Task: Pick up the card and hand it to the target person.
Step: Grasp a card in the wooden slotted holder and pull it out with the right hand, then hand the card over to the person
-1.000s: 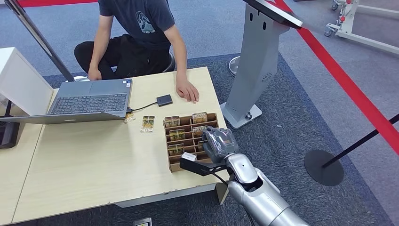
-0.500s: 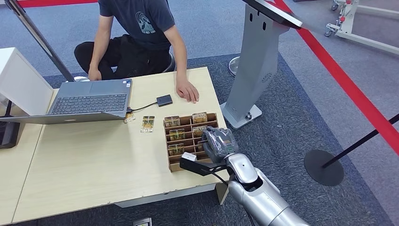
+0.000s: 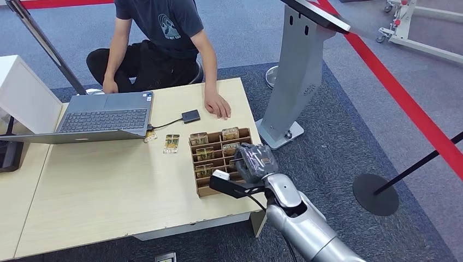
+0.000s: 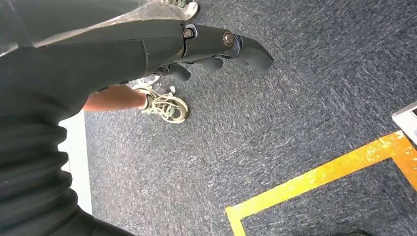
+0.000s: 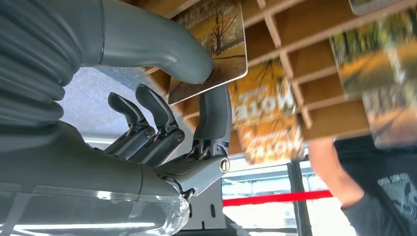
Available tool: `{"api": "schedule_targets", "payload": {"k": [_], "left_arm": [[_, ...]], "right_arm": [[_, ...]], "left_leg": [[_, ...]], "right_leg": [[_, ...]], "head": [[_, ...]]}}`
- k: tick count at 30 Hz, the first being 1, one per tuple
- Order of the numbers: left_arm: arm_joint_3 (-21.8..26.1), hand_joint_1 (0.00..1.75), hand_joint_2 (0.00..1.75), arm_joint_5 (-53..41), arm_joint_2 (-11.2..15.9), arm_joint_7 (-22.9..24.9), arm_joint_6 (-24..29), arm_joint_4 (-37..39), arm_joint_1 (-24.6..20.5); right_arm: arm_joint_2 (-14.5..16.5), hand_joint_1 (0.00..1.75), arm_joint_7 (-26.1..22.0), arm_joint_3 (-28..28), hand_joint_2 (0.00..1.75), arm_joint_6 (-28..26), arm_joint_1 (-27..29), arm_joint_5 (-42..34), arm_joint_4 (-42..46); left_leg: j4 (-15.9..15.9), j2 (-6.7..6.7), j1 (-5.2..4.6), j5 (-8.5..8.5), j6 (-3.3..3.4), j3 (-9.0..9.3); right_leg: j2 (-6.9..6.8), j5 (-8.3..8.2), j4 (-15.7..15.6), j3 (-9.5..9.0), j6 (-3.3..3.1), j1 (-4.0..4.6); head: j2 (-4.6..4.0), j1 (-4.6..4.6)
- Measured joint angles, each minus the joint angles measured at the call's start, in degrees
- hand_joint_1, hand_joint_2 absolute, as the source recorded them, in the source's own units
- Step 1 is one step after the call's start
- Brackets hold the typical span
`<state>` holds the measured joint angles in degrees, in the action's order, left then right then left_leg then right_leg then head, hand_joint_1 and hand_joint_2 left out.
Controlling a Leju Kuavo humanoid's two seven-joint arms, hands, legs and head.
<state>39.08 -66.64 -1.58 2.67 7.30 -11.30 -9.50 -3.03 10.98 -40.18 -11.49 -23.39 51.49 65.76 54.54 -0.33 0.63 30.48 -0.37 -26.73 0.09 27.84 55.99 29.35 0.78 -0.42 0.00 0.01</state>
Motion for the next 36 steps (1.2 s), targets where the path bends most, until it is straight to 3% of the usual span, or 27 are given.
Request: {"api": "schedule_targets", "payload": {"k": [8,17,30,36], "left_arm": [[0.00,0.00,1.75,0.76,0.05,-0.12,-0.32,0.00,0.12],[-0.13,0.00,1.75,0.58,0.05,-0.05,-0.74,0.00,-0.13],[-0.60,0.00,1.75,0.13,0.05,0.02,-0.77,0.00,-0.73],[-0.75,0.00,1.75,-0.26,0.07,0.29,-0.78,0.00,-0.65]], "right_arm": [[-3.28,1.61,0.13,4.80,1.75,2.20,-6.63,-2.31,10.60],[-3.70,1.61,-5.24,6.67,1.75,-0.39,-15.76,-6.78,15.42],[5.91,1.61,-14.33,1.78,1.75,-5.46,-22.16,-11.60,-1.85],[9.46,1.75,-15.78,0.14,1.75,-7.32,-22.49,-11.34,-8.79]], "left_leg": [[0.04,0.01,-0.04,-0.07,0.03,-0.01],[0.04,0.00,0.00,-0.09,0.00,-0.04],[0.03,-0.02,0.04,-0.12,-0.04,-0.08],[0.03,-0.02,0.03,-0.12,-0.04,-0.09]], "right_leg": [[0.00,-0.11,0.00,0.02,0.03,-0.01],[0.00,-0.13,0.02,0.01,0.01,-0.01],[0.00,-0.12,0.09,0.03,0.00,0.00],[0.00,-0.12,0.09,0.03,0.00,0.00]], "head": [[0.00,0.01],[0.00,0.01],[0.00,0.01],[0.00,-0.01]]}}
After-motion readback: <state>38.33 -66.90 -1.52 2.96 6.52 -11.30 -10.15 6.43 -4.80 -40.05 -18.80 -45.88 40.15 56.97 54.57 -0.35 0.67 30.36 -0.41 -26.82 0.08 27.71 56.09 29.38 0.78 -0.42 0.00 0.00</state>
